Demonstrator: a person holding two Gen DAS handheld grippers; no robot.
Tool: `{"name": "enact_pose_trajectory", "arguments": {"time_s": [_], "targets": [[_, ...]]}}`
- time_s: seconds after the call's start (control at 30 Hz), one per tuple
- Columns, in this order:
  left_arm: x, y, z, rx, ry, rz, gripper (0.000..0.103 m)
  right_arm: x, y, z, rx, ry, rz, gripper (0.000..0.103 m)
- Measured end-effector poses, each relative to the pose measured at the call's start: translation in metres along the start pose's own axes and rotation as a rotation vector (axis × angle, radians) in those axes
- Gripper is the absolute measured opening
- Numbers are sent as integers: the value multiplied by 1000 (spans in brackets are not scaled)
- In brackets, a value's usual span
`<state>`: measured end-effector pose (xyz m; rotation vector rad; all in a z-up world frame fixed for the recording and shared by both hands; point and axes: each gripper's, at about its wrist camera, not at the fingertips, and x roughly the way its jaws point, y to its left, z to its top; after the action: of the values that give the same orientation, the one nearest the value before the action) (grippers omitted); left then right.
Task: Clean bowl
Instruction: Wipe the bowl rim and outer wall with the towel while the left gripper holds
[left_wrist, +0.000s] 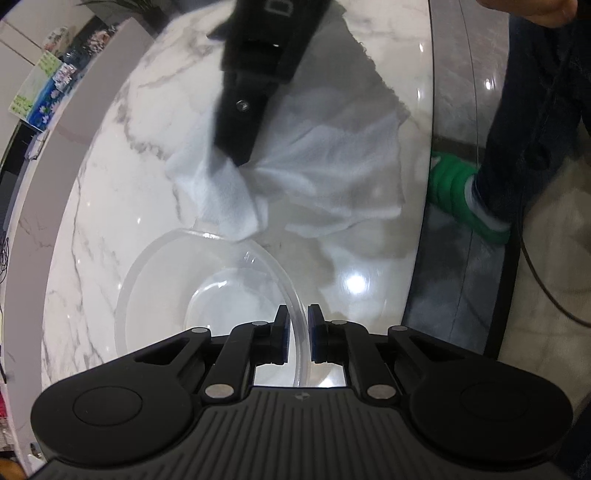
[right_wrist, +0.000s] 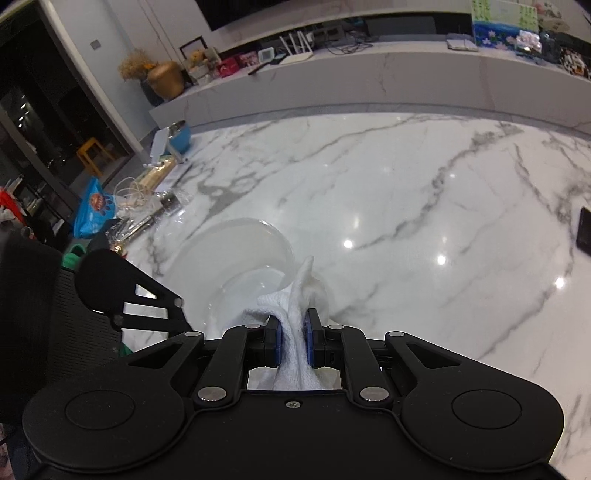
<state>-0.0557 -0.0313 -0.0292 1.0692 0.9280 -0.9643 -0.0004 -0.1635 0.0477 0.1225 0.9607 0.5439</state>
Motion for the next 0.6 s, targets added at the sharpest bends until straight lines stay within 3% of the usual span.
{"name": "enact_pose_trajectory", "arguments": {"time_s": [0.17, 0.4, 0.6], "targets": [[-4, -3, -9, -51, -77, -4, 9, 2, 11, 27, -97, 13, -16, 11], [19, -11, -2, 6, -27, 28, 8, 30, 25, 27, -209, 102, -26, 11], [15, -4, 0, -1, -39, 34, 8, 45, 34, 25, -265, 135, -81, 11]]}}
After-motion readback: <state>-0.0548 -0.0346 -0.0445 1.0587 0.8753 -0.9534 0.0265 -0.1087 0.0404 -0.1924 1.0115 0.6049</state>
